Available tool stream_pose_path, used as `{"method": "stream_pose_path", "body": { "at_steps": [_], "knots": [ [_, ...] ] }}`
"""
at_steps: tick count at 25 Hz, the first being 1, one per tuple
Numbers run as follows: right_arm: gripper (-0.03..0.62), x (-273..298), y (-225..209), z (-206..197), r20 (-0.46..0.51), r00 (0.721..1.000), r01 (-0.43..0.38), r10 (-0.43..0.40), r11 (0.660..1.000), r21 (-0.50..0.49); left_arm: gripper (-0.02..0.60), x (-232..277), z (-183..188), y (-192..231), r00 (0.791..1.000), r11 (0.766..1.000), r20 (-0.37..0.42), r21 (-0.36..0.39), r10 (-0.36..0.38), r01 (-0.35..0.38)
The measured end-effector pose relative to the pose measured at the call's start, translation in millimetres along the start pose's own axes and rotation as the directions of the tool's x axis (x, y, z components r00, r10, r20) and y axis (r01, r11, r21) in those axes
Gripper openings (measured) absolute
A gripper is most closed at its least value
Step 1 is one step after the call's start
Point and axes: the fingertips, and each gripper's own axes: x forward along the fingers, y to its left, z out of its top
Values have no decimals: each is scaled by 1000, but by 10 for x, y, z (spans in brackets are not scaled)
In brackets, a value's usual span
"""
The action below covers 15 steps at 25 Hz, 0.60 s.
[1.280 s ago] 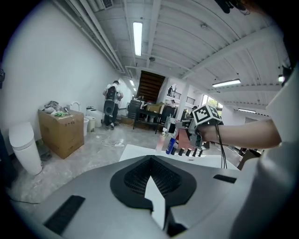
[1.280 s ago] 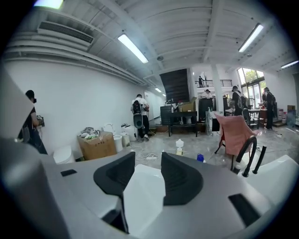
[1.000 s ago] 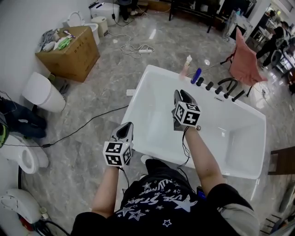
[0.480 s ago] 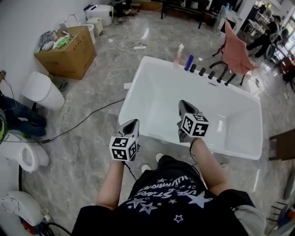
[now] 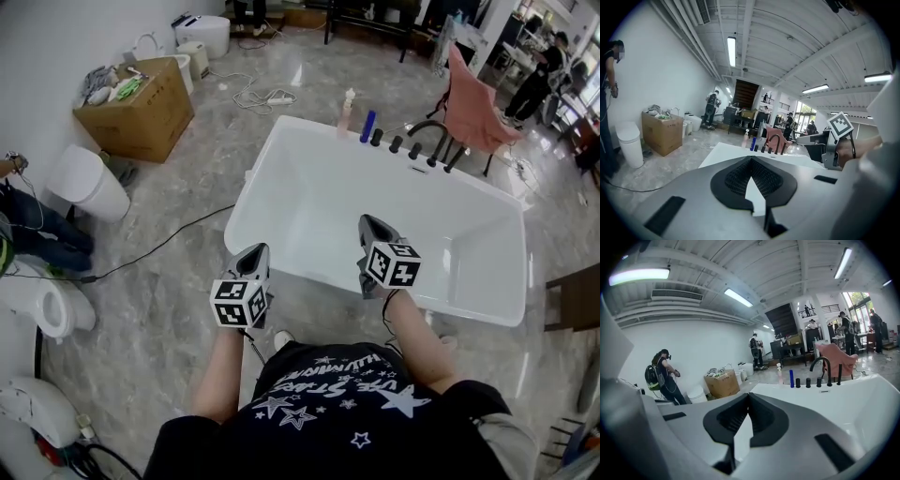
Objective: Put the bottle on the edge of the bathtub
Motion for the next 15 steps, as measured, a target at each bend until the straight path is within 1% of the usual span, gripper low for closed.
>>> {"method": "stream_pose_path", "body": {
  "at_steps": [4, 8, 12, 15],
  "knots": [
    [14, -344, -384, -1, 2, 1000, -22, 22, 1000, -15, 15, 24, -113, -454, 1000, 1000, 1, 3, 20, -20],
    [14, -665, -710, -9, 12, 999, -42, 42, 999, 5, 15, 43, -188, -946, 1000, 1000, 4, 9, 29, -29],
    [14, -961, -983, -15, 29, 997, -66, 66, 998, 2, 15, 73, -265, -1453, 1000, 999, 10, 47, 18, -19],
    [13, -1156, -1184, 32, 46, 995, -88, 89, 996, -8, 15, 133, -313, -1761, 999, 998, 20, 60, 36, -37]
  ]
}}
